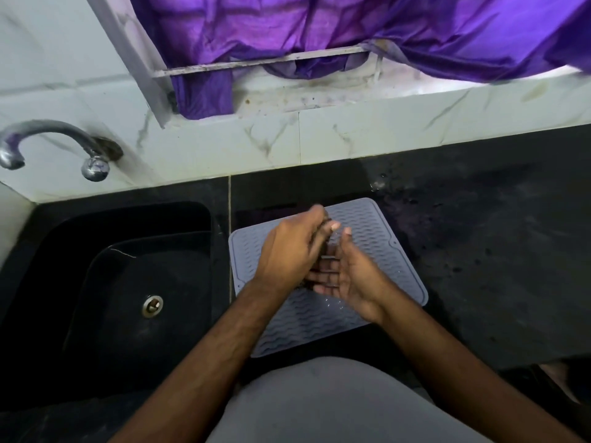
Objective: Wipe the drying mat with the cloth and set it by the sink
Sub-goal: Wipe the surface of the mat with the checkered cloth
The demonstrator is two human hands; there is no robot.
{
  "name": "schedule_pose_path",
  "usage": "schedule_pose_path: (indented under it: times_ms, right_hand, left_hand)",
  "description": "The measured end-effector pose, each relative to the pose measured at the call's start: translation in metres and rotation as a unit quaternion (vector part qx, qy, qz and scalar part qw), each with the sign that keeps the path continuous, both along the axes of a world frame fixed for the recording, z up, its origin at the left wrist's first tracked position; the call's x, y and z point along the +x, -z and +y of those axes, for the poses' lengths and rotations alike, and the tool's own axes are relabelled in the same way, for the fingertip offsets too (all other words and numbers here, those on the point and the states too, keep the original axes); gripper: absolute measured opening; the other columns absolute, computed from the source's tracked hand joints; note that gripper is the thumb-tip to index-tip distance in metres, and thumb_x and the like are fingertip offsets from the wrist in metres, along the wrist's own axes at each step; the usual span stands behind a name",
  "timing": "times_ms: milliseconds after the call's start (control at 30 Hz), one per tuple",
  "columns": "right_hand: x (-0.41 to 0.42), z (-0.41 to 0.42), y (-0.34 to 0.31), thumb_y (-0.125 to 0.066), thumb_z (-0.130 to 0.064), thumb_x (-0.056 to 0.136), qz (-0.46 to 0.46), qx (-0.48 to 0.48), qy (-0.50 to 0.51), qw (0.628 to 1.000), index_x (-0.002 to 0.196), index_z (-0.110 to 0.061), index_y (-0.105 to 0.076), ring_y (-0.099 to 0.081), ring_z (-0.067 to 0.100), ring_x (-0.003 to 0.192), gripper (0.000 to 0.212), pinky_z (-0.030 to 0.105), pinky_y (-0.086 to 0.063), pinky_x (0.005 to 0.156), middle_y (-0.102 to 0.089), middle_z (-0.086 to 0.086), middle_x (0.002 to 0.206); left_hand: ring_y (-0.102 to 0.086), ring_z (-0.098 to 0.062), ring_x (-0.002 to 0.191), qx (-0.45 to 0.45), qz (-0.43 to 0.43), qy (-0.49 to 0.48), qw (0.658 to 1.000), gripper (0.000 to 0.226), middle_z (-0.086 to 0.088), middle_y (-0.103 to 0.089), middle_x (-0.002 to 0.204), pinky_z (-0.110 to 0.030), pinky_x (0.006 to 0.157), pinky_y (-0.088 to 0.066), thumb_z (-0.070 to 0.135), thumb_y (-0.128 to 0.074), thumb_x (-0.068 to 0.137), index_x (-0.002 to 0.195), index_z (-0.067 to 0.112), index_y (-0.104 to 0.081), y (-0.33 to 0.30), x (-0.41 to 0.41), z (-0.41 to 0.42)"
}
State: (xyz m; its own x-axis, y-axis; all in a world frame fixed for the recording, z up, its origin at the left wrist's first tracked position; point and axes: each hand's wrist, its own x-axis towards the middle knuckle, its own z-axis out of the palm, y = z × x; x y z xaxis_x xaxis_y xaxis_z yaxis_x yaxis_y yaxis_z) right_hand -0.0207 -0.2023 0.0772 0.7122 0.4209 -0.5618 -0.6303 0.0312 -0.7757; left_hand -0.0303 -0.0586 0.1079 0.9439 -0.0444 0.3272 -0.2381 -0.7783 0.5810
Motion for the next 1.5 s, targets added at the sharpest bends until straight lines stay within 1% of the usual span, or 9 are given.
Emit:
schedule_pose_path:
  times_ms: [200,367,700,933,1033,1133,1233,1400,1500]
  right_hand:
    - [0.011,-0.007,-0.006,-0.039,-0.072,0.094,0.156,0.131,0.11,0.973,0.09,-0.001,-0.06,-0.066,0.024,0.065,0.074,0.029,-0.057,0.058,-0.062,0.019,0.079]
    - [0.005,-0.01,-0.025,-0.033,-0.047,0.107,0.192,0.167,0.15,0.955,0.089,0.006,-0.051,-0.05,0.018,0.024,0.059,0.02,-0.033,0.021,-0.057,0.017,0.046]
    - [0.029,-0.015,-0.024,-0.052,-0.026,0.102,0.109,0.101,0.135,0.98,0.104,0.003,-0.069,-0.074,0.031,0.079,0.034,0.042,-0.063,0.073,-0.075,0.022,0.097]
    - [0.029,-0.016,-0.029,-0.059,-0.006,0.096,0.016,0.03,0.18,0.983,0.124,0.003,-0.061,-0.075,0.029,0.089,0.029,0.037,-0.061,0.071,-0.076,0.018,0.102]
    - [0.026,-0.016,-0.032,-0.065,-0.008,0.093,0.005,0.02,0.196,0.98,0.122,0.001,-0.062,-0.075,0.029,0.09,0.03,0.035,-0.06,0.067,-0.076,0.018,0.103]
    - [0.026,-0.015,-0.04,-0.065,-0.011,0.094,-0.005,0.037,0.178,0.983,0.123,0.001,-0.062,-0.075,0.033,0.092,0.031,0.041,-0.061,0.072,-0.075,0.02,0.105]
    - [0.025,-0.013,-0.042,-0.061,-0.014,0.098,0.003,0.053,0.135,0.989,0.118,0.003,-0.064,-0.074,0.033,0.097,0.026,0.045,-0.06,0.082,-0.074,0.021,0.108]
    - [0.026,-0.02,-0.023,-0.057,-0.031,0.101,-0.059,-0.189,0.008,0.98,0.117,-0.012,-0.064,-0.071,0.022,0.1,0.026,0.044,-0.056,0.095,-0.074,0.006,0.106]
    - [0.019,-0.027,-0.011,-0.052,-0.042,0.102,-0.194,-0.407,-0.138,0.882,0.115,-0.015,-0.064,-0.068,0.019,0.093,0.032,0.038,-0.056,0.083,-0.07,0.003,0.099]
  left_hand:
    - [-0.062,-0.019,0.076,0.11,-0.097,0.183,0.972,0.014,-0.001,-0.066,0.093,-0.029,0.053,-0.043,0.038,-0.046,0.102,0.099,0.024,-0.045,0.015,-0.029,-0.026]
    - [-0.054,-0.016,0.071,0.119,-0.179,0.197,0.957,0.017,-0.003,-0.062,0.086,-0.033,0.049,-0.043,0.021,-0.063,0.095,0.098,0.018,-0.047,0.027,-0.034,-0.021]
    - [-0.059,-0.015,0.065,0.075,-0.019,0.226,0.971,0.067,0.004,-0.062,0.073,-0.031,0.05,-0.037,0.064,-0.021,0.103,0.077,0.017,-0.062,0.036,-0.031,-0.007]
    - [-0.051,-0.014,0.065,-0.162,-0.025,-0.077,0.984,0.041,0.006,-0.05,0.072,-0.036,0.055,-0.043,0.048,-0.046,0.105,0.074,0.02,-0.049,0.048,-0.019,-0.001]
    - [-0.057,-0.006,0.087,-0.301,0.074,-0.131,0.942,0.038,-0.008,-0.056,0.102,-0.017,0.071,-0.045,0.05,-0.062,0.096,0.1,0.013,-0.051,0.048,-0.008,0.011]
    - [-0.067,-0.016,0.109,-0.503,0.271,-0.092,0.816,0.061,-0.006,-0.066,0.12,-0.029,0.087,-0.053,0.059,-0.063,0.084,0.127,0.018,-0.047,0.044,-0.011,0.012]
    - [-0.073,-0.018,0.097,-0.574,0.237,-0.074,0.78,0.057,-0.009,-0.074,0.107,-0.027,0.078,-0.058,0.028,-0.073,0.086,0.134,0.018,-0.044,0.047,-0.017,0.007]
    - [-0.073,-0.017,0.074,-0.569,0.21,-0.132,0.784,0.054,-0.014,-0.071,0.09,-0.025,0.059,-0.056,0.005,-0.075,0.088,0.13,0.018,-0.043,0.037,-0.013,0.015]
    - [-0.073,-0.018,0.072,-0.53,0.247,-0.163,0.795,0.055,-0.021,-0.067,0.103,-0.025,0.054,-0.056,0.01,-0.08,0.086,0.129,0.018,-0.046,0.035,-0.011,0.018]
